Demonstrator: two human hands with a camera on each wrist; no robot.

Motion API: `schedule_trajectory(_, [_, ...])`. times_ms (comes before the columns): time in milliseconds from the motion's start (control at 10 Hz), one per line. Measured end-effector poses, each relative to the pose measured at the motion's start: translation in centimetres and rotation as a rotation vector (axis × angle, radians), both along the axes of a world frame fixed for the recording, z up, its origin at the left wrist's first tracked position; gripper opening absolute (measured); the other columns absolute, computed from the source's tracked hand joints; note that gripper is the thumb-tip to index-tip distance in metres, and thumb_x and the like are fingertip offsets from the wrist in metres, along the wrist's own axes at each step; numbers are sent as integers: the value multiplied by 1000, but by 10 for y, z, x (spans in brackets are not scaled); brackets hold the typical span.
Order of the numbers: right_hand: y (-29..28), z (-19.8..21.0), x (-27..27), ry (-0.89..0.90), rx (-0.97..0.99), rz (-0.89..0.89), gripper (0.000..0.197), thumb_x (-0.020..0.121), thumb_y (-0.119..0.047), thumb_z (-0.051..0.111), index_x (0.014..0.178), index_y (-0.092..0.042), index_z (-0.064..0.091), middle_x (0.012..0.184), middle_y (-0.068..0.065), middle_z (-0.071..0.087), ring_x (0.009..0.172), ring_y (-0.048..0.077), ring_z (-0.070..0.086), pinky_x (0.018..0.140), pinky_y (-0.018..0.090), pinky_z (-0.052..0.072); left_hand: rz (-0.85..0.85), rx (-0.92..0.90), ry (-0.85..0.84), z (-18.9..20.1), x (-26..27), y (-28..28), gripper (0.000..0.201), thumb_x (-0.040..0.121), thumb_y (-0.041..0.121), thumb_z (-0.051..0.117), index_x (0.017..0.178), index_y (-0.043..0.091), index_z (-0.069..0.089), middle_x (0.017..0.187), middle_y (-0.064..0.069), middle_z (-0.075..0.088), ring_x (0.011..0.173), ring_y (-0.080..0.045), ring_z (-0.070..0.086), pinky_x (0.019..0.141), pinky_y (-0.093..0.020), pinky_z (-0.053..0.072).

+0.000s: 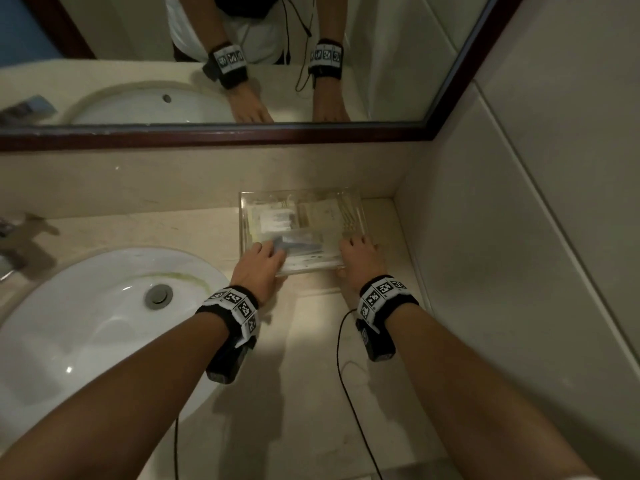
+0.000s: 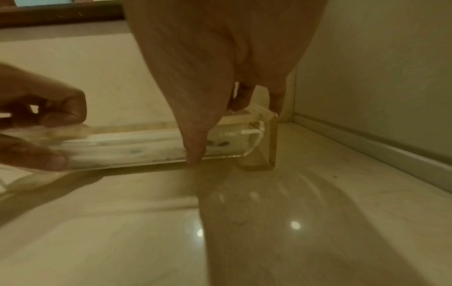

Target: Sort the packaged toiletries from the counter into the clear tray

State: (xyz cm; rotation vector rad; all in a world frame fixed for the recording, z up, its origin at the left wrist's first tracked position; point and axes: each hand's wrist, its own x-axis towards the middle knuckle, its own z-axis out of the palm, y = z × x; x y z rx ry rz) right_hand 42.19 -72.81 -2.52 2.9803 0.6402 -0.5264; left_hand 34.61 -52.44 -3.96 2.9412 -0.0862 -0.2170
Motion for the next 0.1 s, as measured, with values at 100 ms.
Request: schedule_trajectory(100, [9,13,8,101,-86,33,60,84,-46,64,132,-13,47,143,14,43,133,32,36,108,55,28,5,-5,100,8,4,6,26,84,39,60,96,16,52,106,-6,53,96,-24,49,79,-35,42])
